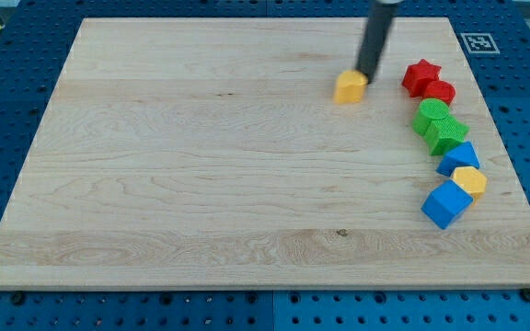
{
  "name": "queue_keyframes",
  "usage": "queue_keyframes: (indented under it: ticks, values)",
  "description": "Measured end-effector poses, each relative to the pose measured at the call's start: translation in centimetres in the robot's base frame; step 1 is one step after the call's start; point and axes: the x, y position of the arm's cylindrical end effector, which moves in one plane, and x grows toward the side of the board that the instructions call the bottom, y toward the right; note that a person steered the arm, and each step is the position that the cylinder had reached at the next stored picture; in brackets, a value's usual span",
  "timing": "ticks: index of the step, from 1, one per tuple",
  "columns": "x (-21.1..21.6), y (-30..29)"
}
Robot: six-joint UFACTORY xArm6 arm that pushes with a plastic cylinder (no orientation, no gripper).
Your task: Place the yellow heart diagonal to the blue cube
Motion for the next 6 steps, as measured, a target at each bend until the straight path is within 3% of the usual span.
queue_keyframes:
  ticks: [1,3,4,5,6]
  values:
    - [1.6,-7.3]
    - [-0.5,1.4]
    - [1.4,4.3]
    - [4.7,-0.7]
    - [6.0,-13.0]
